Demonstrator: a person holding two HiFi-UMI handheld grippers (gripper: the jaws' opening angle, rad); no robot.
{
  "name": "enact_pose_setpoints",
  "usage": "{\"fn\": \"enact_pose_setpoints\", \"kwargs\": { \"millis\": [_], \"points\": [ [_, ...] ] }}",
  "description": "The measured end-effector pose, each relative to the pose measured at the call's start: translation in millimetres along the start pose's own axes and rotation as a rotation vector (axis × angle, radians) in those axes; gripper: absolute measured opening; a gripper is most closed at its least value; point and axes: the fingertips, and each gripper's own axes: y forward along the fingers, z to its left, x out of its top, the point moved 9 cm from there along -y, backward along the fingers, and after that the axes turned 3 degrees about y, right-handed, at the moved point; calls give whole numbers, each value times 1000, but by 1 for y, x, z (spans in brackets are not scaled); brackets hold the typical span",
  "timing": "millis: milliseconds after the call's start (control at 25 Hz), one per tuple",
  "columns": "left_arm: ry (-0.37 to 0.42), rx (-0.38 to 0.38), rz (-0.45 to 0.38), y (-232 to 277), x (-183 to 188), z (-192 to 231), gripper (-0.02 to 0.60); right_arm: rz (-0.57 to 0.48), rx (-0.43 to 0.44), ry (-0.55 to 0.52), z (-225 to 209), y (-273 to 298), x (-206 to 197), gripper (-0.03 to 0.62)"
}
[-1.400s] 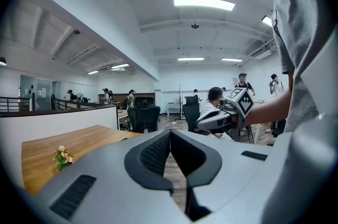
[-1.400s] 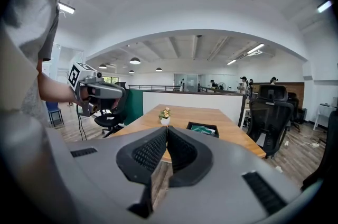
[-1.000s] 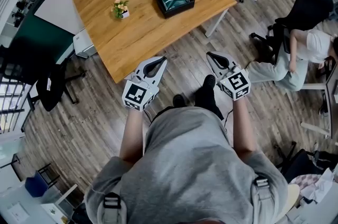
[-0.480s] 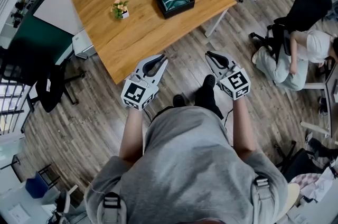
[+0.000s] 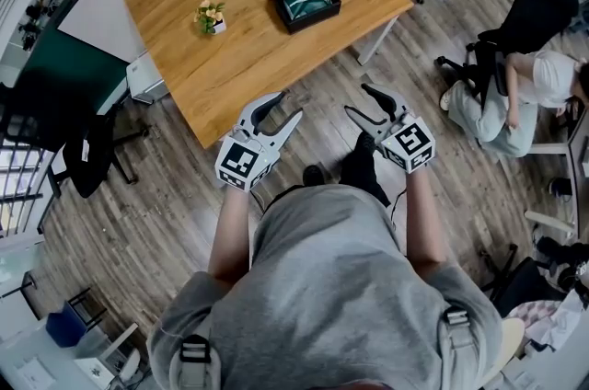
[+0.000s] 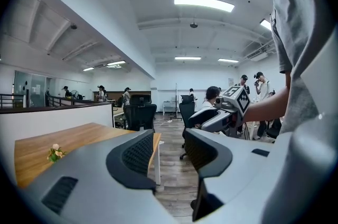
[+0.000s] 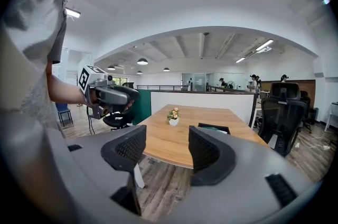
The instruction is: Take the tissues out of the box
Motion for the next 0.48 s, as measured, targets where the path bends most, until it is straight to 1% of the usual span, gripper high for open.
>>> {"fn": "enact_pose_setpoints", "kwargs": {
  "millis": [120, 200, 480],
  "points": [
    [-1, -5, 17, 2, -2, 1, 234, 22, -2, -6, 1, 3, -2, 323],
    [0, -10, 31, 3, -3, 1, 256, 25, -8, -7, 1, 4, -3, 330],
    [-7, -11, 33, 0, -9, 3, 261, 28, -10, -9, 5, 8, -1, 334]
  ]
}}
